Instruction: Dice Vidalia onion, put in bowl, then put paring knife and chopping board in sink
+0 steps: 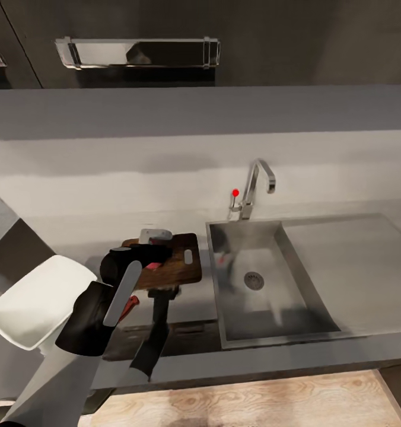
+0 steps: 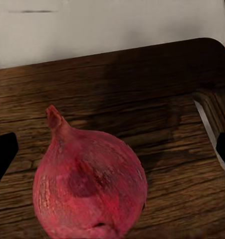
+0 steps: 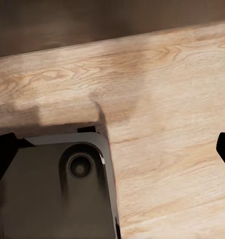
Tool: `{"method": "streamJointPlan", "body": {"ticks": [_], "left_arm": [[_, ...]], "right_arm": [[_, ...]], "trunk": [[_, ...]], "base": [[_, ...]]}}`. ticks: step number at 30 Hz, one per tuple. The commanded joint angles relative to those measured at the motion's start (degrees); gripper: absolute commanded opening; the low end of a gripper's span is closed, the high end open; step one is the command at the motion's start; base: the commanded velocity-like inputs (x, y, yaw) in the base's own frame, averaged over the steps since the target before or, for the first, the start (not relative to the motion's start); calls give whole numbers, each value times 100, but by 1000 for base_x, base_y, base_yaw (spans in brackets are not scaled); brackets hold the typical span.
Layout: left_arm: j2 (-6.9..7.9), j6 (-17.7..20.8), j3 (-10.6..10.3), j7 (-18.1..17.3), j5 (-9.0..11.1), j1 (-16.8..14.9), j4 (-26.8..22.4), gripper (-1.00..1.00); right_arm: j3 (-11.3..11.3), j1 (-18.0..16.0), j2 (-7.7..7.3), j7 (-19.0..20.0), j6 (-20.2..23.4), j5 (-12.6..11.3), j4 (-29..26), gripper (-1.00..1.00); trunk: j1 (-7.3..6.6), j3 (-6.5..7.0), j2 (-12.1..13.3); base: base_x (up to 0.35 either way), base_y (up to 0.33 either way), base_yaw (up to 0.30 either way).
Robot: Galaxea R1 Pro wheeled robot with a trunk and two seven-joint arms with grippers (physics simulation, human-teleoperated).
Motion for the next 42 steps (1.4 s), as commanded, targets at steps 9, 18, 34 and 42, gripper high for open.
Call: {"method": "streamJointPlan", "body": {"ticks": [9,18,34,42], "left_arm": [[0,16,-4,59,60,-5,-5,100],[0,16,-4,59,60,-5,-5,100],[0,16,-12,59,60,-5,10,100],[0,16,-12,59,60,-5,13,100]], "right_arm": [[-28,-4,4,-16,-17,60,7,100],[-28,-4,4,-16,-17,60,7,100],[-28,-4,4,-16,-17,60,13,100],[-28,-4,3,-16,-17,60,15,100]], "trunk": [[1,75,-9],[1,157,-9],[1,303,-9],[1,377,-9]], "base": [[-321,0,0],[-344,0,0],[-345,0,0],[-345,0,0]]}}
